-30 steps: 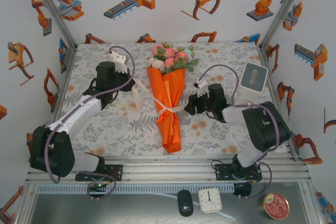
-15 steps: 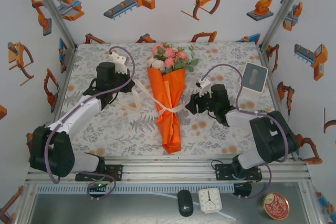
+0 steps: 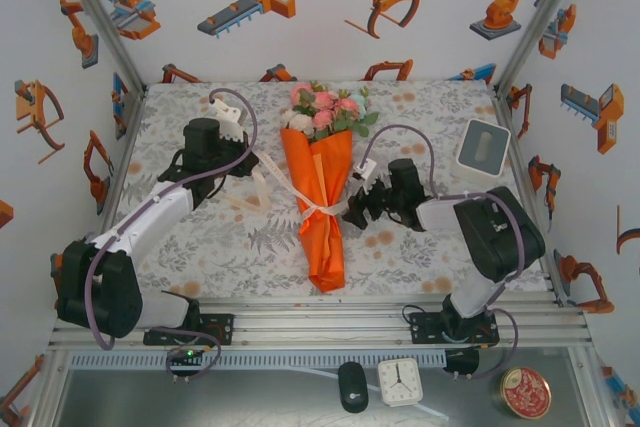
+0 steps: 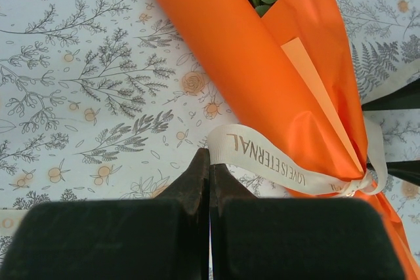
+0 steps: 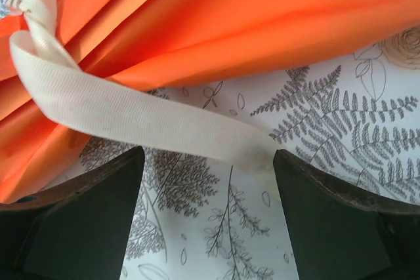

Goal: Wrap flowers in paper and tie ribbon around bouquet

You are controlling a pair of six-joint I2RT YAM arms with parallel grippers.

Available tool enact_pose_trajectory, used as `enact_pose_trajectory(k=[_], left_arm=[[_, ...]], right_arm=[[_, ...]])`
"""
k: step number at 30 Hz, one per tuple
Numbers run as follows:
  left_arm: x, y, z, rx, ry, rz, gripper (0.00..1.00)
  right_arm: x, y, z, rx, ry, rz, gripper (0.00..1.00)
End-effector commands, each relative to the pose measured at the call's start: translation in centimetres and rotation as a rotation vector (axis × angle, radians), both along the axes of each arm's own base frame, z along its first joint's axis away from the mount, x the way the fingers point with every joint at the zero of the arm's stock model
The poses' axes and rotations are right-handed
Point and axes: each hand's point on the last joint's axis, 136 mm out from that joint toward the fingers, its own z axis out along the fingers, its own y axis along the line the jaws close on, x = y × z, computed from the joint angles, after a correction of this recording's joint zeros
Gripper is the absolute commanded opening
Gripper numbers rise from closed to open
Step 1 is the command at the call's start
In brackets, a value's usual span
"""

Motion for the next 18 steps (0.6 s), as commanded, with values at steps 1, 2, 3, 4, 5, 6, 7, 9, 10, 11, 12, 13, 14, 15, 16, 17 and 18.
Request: enact_pose_trajectory(k=[1, 2, 3, 4, 5, 6, 7, 9, 10, 11, 12, 13, 14, 15, 16, 17, 18], left_arm=[[-0.3, -0.2, 1.2, -0.028, -0.021, -0.011, 0.00], [-0.3, -0.3, 1.1, -0.028, -0.017, -0.013, 0.00], [-0.3, -0.3, 1.0, -0.028, -0.017, -0.014, 0.00], [-0.2, -0.3, 1.0, -0.027, -0.017, -0.012, 0.00], [-0.2, -0.2, 1.2, -0.029, -0.022, -0.006, 0.00], [-0.2, 0.0, 1.2, -0.026, -0.023, 0.003, 0.00], [-0.1, 0.3, 1.2, -0.022, -0.026, 0.019, 0.00], [0.1, 1.4, 1.3, -0.011, -0.036, 0.088, 0.00], [0.3, 2.3, 1.3, -0.001, -0.037, 0.134, 0.00], [0.4, 3.5, 1.2, 0.012, -0.033, 0.195, 0.00], [0.5, 4.7, 1.0, 0.018, -0.026, 0.251, 0.00], [0.5, 6.1, 0.7, 0.020, -0.012, 0.317, 0.00], [0.4, 7.7, 0.3, 0.016, 0.007, 0.389, 0.00], [0.2, 9.0, -0.2, 0.007, 0.026, 0.453, 0.00], [-0.1, 10.5, -0.9, -0.003, 0.051, 0.520, 0.00], [-0.5, 11.9, -1.7, -0.015, 0.077, 0.583, 0.00], [-0.9, 13.0, -2.3, -0.025, 0.100, 0.627, 0.00]], right_arm=[[0.7, 1.3, 0.8, 0.028, -0.094, 0.056, 0.71], [0.8, 1.4, 0.4, 0.023, -0.095, 0.051, 0.69], [0.9, 1.4, 0.2, 0.019, -0.091, 0.043, 0.67], [1.0, 1.5, 0.0, 0.015, -0.088, 0.031, 0.64], [1.0, 1.5, -0.2, 0.007, -0.095, 0.019, 0.55], [1.1, 1.3, -0.4, 0.002, -0.105, 0.003, 0.45], [1.3, 1.0, -0.3, 0.004, -0.112, -0.026, 0.31], [1.7, 0.4, 0.5, 0.014, -0.126, -0.086, 0.09], [1.9, -0.1, 1.0, 0.020, -0.123, -0.133, 0.00], [2.3, -0.8, 1.5, 0.031, -0.109, -0.194, 0.00], [2.7, -1.4, 2.0, 0.048, -0.088, -0.259, 0.00], [3.0, -2.4, 2.3, 0.065, -0.062, -0.345, 0.00], [3.4, -3.8, 2.4, 0.084, -0.033, -0.457, 0.00], [3.8, -5.0, 2.5, 0.110, -0.006, -0.559, 0.00], [4.0, -6.9, 2.1, 0.142, 0.032, -0.701, 0.00], [3.9, -8.9, 1.6, 0.173, 0.068, -0.841, 0.00], [3.7, -10.6, 1.0, 0.196, 0.093, -0.947, 0.00]])
